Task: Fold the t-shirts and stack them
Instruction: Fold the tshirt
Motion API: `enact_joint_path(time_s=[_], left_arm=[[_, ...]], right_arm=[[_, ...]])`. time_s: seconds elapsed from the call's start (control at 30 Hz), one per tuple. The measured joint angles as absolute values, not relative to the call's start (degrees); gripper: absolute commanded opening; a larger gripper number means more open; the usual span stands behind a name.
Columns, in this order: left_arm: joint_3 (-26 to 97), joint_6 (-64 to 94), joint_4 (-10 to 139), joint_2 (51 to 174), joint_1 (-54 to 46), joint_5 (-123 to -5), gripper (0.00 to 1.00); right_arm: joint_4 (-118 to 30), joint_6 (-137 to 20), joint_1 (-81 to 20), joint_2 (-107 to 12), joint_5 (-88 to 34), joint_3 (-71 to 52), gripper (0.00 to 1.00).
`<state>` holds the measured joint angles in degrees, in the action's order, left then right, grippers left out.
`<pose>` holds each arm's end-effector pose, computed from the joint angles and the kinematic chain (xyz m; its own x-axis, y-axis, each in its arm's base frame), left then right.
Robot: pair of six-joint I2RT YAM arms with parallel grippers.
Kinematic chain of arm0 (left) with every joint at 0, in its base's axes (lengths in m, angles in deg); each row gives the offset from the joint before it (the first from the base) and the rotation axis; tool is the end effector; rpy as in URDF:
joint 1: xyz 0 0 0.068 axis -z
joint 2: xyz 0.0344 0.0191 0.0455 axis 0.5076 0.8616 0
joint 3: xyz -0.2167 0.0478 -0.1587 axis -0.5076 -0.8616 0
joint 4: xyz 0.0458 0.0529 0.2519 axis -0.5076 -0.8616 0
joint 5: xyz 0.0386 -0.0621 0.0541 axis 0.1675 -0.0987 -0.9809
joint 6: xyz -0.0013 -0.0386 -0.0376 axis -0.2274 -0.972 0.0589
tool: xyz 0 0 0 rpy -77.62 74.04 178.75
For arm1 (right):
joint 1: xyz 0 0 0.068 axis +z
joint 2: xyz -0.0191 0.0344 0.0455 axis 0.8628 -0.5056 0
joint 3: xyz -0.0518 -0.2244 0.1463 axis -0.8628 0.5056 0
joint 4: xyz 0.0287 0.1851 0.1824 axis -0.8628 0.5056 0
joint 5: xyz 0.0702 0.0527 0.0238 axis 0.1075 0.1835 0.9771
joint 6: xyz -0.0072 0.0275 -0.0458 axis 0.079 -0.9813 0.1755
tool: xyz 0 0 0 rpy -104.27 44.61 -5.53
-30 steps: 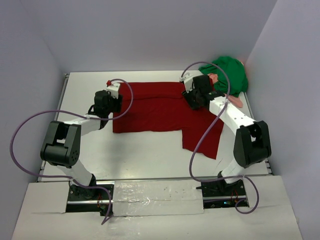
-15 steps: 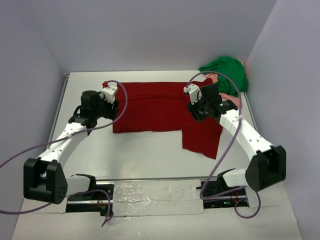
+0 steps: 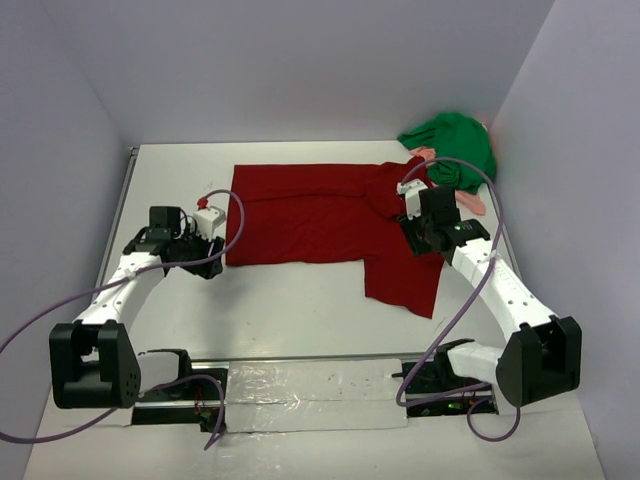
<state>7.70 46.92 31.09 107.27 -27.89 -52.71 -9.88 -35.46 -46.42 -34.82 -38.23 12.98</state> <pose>0.2347 -0.0227 0.2172 -0.7075 0.3643 -0.6056 0.5060 0.8593 -0.0742 0.2394 0.0538 0.2684 -0.6675 -0.4397 -0.6009 -0.3851 0.8946 -0.2268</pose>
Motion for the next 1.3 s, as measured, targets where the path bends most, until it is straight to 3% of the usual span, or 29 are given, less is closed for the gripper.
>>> enact_joint_path(time_s=[0.8, 1.3], left_arm=[[7.5, 41.1, 46.0, 118.3, -28.1, -45.7, 0.64], [8.5, 40.0, 45.6, 126.7, -28.1, -45.6, 0.64]], right_arm=[[-10.6, -36.7, -47.6, -32.9, -38.3, 13.3, 0.52], [-10.6, -36.7, -49.0, -32.9, -37.7, 13.3, 0.52]])
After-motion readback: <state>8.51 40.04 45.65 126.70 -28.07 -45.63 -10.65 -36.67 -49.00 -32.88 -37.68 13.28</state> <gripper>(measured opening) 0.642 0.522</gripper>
